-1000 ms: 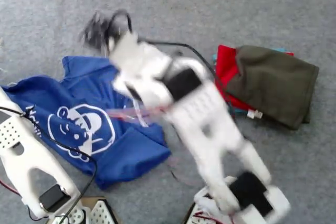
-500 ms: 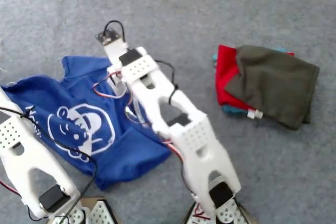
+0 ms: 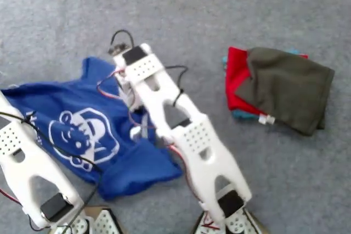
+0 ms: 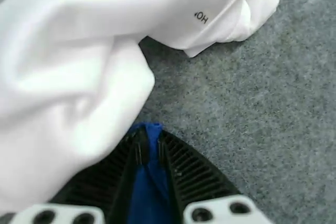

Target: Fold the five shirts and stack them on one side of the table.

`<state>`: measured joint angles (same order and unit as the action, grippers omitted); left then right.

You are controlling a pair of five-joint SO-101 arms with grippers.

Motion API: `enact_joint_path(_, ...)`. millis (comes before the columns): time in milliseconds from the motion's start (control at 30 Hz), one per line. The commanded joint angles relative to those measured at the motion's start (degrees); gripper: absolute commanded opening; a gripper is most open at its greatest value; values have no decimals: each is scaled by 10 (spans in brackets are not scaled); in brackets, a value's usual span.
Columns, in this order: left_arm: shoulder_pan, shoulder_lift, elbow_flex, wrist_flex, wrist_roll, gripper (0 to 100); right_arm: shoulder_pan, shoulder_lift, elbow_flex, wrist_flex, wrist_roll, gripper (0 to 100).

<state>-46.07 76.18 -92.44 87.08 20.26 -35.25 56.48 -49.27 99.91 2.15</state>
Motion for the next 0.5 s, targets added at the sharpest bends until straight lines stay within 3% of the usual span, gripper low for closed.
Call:
enact_joint_path(0,3,-13,-30,-11,1,29,-46,-114,127,8,24,24)
enact_joint_path(267,2,-14,-30,-11,1,29,-155,-244,377,-111,88,31)
enact_joint_path(333,1,-14,-30,-18,1,29,-164,-250,408,-131,87,98)
enact_joint_path(467,1,-14,-30,-18,1,29,-156,-274,404,-94,91,326)
